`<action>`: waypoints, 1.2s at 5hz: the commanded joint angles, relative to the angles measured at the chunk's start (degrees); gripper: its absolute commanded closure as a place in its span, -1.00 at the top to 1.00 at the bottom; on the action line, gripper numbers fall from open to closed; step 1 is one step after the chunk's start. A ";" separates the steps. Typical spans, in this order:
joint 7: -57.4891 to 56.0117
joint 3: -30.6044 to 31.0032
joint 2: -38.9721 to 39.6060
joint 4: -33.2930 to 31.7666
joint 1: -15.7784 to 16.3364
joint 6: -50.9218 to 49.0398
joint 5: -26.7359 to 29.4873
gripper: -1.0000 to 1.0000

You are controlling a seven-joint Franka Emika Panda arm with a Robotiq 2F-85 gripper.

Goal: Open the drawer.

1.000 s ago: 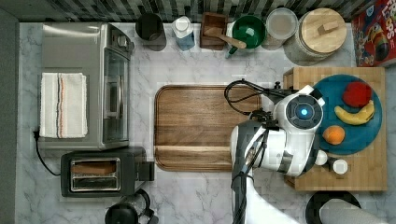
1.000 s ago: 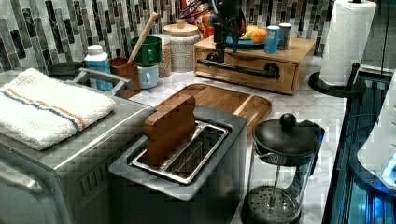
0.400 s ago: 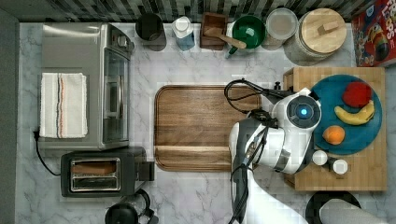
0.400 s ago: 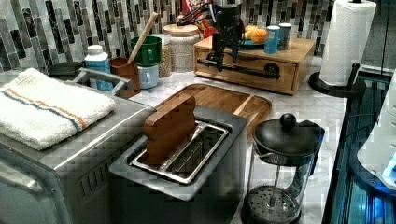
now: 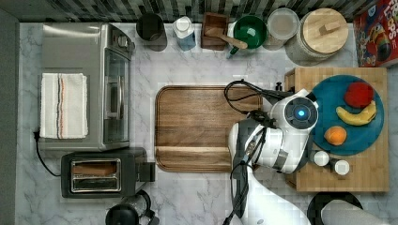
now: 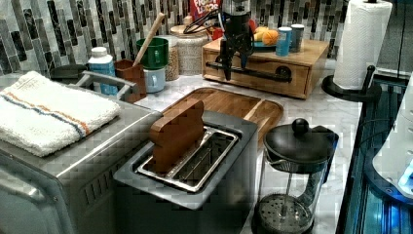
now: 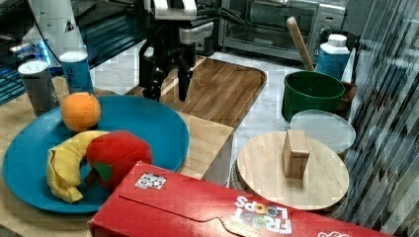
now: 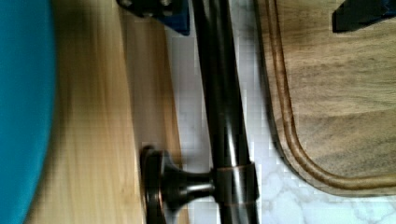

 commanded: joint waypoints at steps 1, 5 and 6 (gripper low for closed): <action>1.18 2.65 1.56 1.13 2.28 -1.97 1.84 1.00; 10.88 10.79 -1.33 -2.15 9.34 -0.57 4.94 1.00; 13.65 13.06 -2.44 -3.75 9.82 1.34 4.43 1.00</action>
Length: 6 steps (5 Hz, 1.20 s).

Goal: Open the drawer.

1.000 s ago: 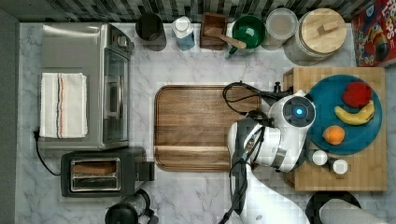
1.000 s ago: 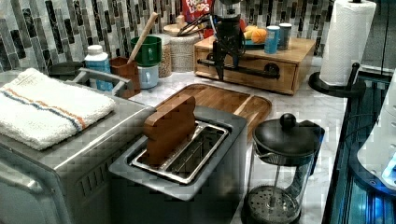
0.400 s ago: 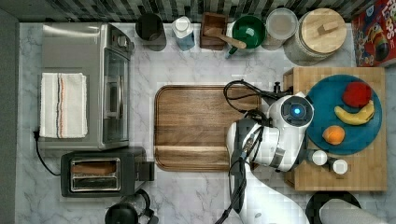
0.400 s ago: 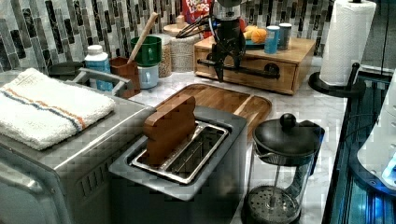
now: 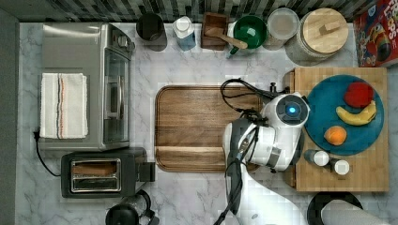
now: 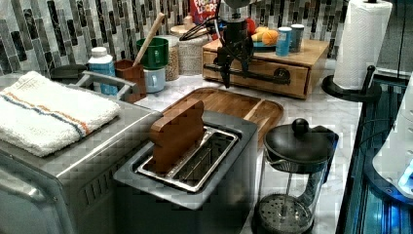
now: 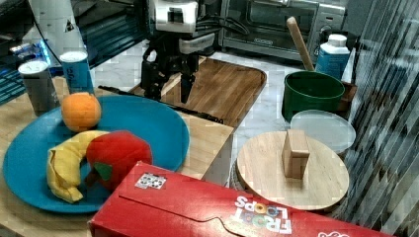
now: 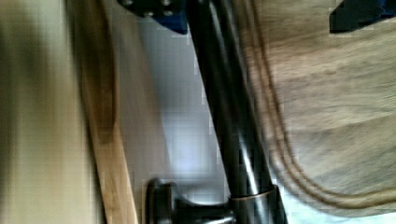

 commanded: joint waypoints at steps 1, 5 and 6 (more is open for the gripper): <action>9.96 11.28 -4.30 -3.88 10.92 2.87 3.37 1.00; 14.93 14.93 -5.20 -2.62 12.54 -1.62 6.70 1.00; 14.11 15.92 -3.91 -1.62 12.03 -1.18 8.42 1.00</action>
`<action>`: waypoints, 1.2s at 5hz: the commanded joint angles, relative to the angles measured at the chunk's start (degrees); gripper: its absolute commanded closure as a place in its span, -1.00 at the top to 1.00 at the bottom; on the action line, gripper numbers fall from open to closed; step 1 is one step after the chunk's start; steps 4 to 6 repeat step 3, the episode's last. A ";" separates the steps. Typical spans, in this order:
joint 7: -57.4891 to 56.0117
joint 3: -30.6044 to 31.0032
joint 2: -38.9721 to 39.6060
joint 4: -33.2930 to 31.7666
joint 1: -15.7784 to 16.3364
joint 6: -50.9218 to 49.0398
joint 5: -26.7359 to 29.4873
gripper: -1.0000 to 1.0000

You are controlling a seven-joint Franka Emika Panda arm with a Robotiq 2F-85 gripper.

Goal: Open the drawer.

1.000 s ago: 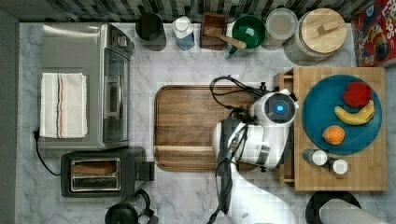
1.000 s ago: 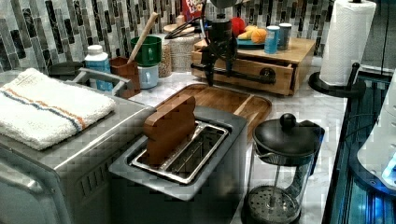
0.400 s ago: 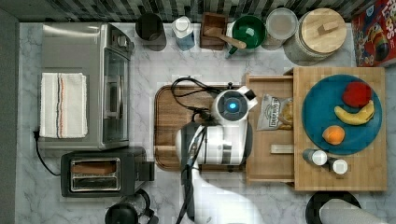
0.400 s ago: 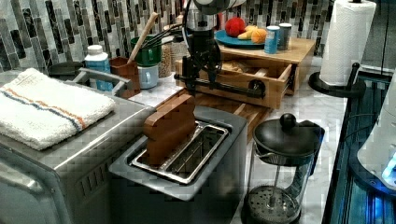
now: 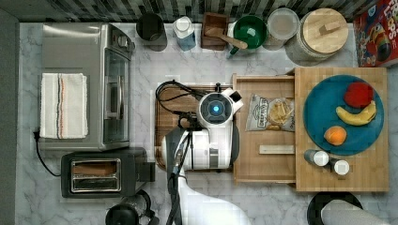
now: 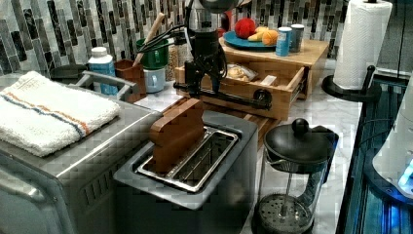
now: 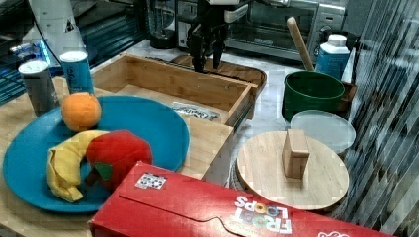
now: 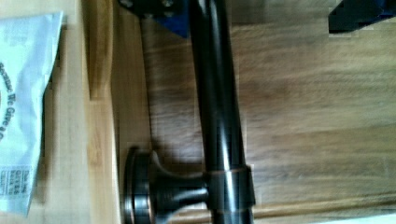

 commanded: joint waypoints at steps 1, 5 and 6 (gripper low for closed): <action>4.26 5.24 0.65 3.06 4.05 -0.58 6.12 1.00; 5.41 4.65 1.00 3.34 4.93 0.36 5.39 1.00; 5.41 4.65 1.00 3.34 4.93 0.36 5.39 1.00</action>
